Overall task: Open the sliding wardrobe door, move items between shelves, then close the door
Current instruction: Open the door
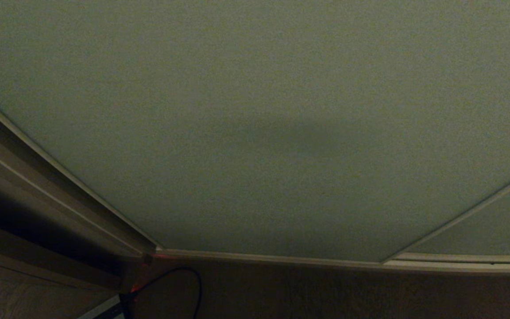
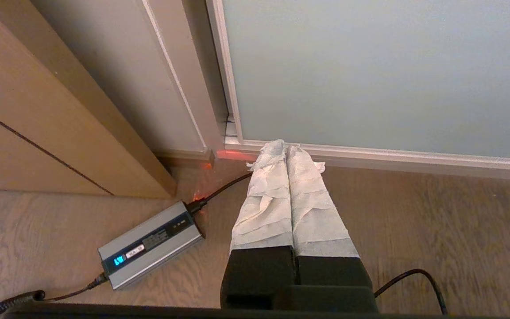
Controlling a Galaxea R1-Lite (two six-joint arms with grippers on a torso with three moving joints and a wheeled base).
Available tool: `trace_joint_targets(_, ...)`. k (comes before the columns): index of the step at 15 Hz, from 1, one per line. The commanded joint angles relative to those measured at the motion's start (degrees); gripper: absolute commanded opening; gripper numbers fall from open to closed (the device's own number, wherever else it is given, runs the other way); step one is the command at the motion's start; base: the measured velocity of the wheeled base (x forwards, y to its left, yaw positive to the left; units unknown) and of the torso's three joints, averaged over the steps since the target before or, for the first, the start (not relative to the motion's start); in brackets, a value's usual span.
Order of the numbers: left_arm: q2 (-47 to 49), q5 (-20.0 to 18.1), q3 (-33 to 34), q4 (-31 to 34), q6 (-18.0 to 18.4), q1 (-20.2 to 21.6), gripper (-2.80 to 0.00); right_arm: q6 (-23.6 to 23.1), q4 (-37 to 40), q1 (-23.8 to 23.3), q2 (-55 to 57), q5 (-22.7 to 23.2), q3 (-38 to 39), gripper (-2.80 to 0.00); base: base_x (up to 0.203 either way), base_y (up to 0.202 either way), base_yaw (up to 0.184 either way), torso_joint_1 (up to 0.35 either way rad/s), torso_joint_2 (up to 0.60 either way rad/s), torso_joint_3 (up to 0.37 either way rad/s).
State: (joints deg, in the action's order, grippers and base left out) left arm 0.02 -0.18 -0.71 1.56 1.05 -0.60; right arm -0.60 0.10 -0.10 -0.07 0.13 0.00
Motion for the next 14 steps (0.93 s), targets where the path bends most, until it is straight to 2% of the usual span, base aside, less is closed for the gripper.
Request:
trace_joint_targets(1, -0.11, 0.01, 0.0, 0.02, 0.01, -0.02, -2.8, -0.02, -0.01, 0.01, 0.07, 0.04, 0.18, -2.8, 0.0, 0.0, 0.0, 0.0, 0.0, 0.0)
trace_joint_targets(3, -0.11, 0.09, 0.09, 0.02, 0.79, -0.02, -2.8, -0.02, -0.01, 0.01, 0.07, 0.04, 0.18, -2.8, 0.0, 0.0, 0.0, 0.0, 0.0, 0.0)
trace_joint_targets(9, -0.11, 0.01, 0.11, -0.42, -0.17, -0.02, -2.8, -0.02, -0.01, 0.01, 0.07, 0.04, 0.18, -2.8, 0.0, 0.0, 0.0, 0.0, 0.0, 0.0)
trace_joint_targets(14, -0.11, -0.26, 0.18, -0.24, 1.96, 0.0, -2.8, -0.02, -0.01, 0.01, 0.07, 0.04, 0.18, -2.8, 0.0, 0.0, 0.0, 0.0, 0.0, 0.0)
